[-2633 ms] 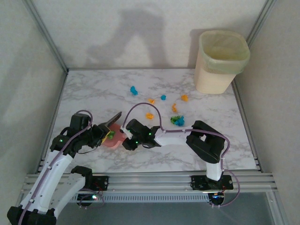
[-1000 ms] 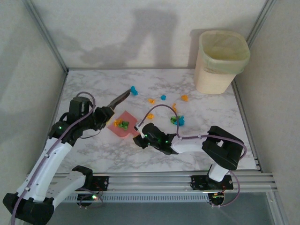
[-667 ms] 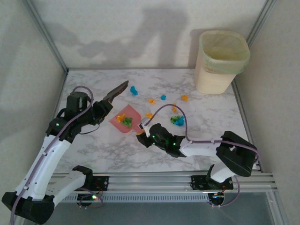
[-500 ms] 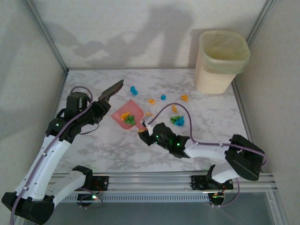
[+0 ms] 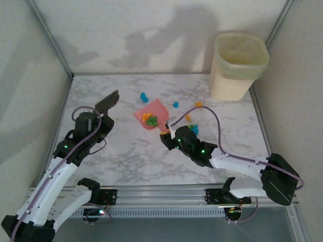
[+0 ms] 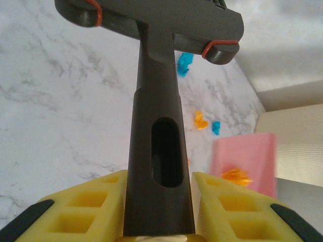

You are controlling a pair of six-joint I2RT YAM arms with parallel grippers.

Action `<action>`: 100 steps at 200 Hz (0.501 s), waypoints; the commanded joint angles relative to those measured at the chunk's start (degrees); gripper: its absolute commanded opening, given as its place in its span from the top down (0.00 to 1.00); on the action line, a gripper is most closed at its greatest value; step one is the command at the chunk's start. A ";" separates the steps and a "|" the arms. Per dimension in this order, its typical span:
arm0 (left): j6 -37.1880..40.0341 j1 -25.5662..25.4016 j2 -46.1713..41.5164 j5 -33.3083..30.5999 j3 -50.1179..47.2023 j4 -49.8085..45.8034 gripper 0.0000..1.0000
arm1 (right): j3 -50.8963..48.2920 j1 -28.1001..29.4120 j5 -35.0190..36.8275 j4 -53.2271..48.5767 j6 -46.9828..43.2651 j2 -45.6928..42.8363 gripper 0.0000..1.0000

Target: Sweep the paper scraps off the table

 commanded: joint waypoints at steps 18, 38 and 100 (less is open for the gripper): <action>-2.31 -4.11 -2.61 -6.88 -7.41 10.25 1.00 | 5.70 -6.51 -0.12 -14.17 4.71 -5.19 1.00; -1.51 -6.88 -2.72 -10.54 -10.15 12.00 1.00 | 9.52 -9.29 -0.32 -21.71 6.14 -6.64 1.00; 8.85 -19.44 -0.20 -22.78 -12.16 17.46 1.00 | 25.68 -15.19 2.32 -40.60 10.57 -3.28 1.00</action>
